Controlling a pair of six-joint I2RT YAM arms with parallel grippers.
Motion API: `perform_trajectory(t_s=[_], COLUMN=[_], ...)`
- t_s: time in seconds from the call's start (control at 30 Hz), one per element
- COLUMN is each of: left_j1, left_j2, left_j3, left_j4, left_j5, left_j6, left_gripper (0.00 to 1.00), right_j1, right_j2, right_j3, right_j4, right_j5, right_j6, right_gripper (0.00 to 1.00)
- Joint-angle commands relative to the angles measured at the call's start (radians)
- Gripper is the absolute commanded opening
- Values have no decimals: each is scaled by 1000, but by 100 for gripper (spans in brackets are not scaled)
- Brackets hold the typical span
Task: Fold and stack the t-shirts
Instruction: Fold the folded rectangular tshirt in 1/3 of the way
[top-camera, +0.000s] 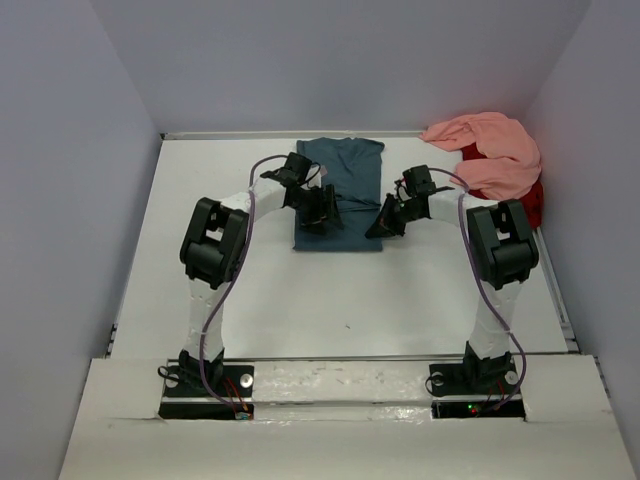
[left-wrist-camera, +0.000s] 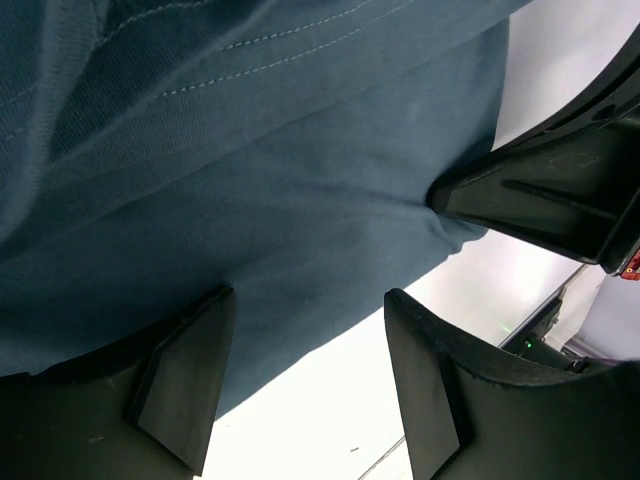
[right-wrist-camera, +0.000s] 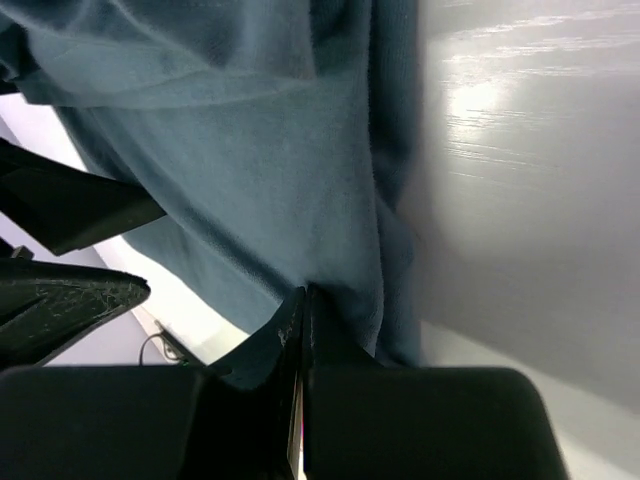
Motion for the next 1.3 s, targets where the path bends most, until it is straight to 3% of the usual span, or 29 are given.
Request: perform_trajectory(t_s=[0.0, 0.43, 0.77, 1.1, 1.27], left_j1=[-13, -14, -14, -58, -100], left_j2=[-12, -7, -120, -271, -298], left_j3=[48, -34, -173, -342, -340], left_j4=[-35, -100, -132, -146, -150], left_j5=[31, -27, -62, -64, -90], left_j6=[27, 102, 133, 72, 52], left_gripper=[72, 72, 72, 72, 72], right_j1=[12, 12, 30, 59, 59], right_j2=[2, -41, -159, -265, -314], right_j3=[-7, -59, -168, -254, -239], right_j4=[-64, -171, -255, -323, -338], right_j5=[60, 182, 223, 251, 259], right_j6=[-52, -145, -167, -172, -168], right_gripper=[0, 0, 0, 0, 0])
